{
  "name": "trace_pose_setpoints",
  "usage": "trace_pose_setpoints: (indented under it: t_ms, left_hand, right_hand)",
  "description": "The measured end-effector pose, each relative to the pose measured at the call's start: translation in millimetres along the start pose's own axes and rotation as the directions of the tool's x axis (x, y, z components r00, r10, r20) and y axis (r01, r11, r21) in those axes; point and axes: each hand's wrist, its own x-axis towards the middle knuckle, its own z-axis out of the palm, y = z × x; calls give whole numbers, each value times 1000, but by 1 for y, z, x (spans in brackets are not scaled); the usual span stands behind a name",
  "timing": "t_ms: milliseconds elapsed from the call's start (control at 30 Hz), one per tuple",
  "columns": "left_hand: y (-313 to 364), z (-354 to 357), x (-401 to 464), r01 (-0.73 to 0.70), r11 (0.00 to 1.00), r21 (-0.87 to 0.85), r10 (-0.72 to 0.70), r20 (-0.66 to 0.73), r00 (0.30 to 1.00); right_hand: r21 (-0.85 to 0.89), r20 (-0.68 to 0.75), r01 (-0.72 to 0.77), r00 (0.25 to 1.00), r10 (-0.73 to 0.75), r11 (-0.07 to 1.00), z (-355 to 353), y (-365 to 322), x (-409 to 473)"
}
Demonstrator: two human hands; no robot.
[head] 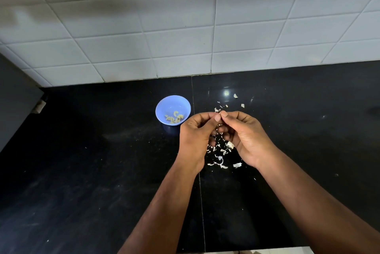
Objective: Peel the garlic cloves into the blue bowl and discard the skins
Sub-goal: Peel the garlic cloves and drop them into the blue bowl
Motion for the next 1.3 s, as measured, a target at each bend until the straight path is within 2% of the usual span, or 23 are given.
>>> trace_pose_setpoints:
  t_ms: [200, 367, 467, 567, 667, 767, 833, 967, 1000, 1133, 1300]
  left_hand:
    - [-2, -3, -2, -112, 982, 153, 126, -85, 988]
    - [1, -1, 0, -57, 996, 66, 61, -50, 997]
    - [1, 0, 4, -23, 1000, -2, 23, -77, 997]
    - [-2, -1, 7, -8, 998, 57, 15, -113, 994]
    - [-3, -3, 7, 17, 997, 75, -10, -91, 996]
    - [-4, -2, 4, 42, 996, 76, -37, -65, 997]
    - [-4, -4, 4, 53, 996, 71, -48, -74, 996]
    - [-5, -7, 4, 82, 993, 82, -73, -106, 992]
    - [-6, -8, 4, 79, 993, 93, -68, -115, 991]
    - [-7, -8, 3, 1, 983, 186, 24, -134, 991]
    - [-8, -13, 5, -167, 883, 439, 225, -82, 971]
  right_hand:
    - [-84, -1, -8, 1000, 8, 996, 4, 2, 0]
    - [-88, 16, -22, 1000, 24, 996, 6, 2, 0]
    - [-180, -11, 16, 1000, -19, 983, 9, 2, -2]
    - [-309, -14, 83, 996, -92, 948, 9, 0, -5]
    - [-390, -17, 181, 979, -204, 903, 14, -1, -6]
    - [-406, -74, 213, 962, -264, 889, 16, -1, -3]
    - [-426, -47, 220, 963, -264, 877, 16, -1, -2]
    - [-694, 52, 271, 943, -330, 667, 13, 3, 6]
    - [-708, 52, 262, 945, -322, 655, 14, 4, 7]
    - [-477, -53, 85, 991, -125, 875, 25, 3, 6]
    - [-160, -64, -192, 981, 184, 968, 27, 8, 14]
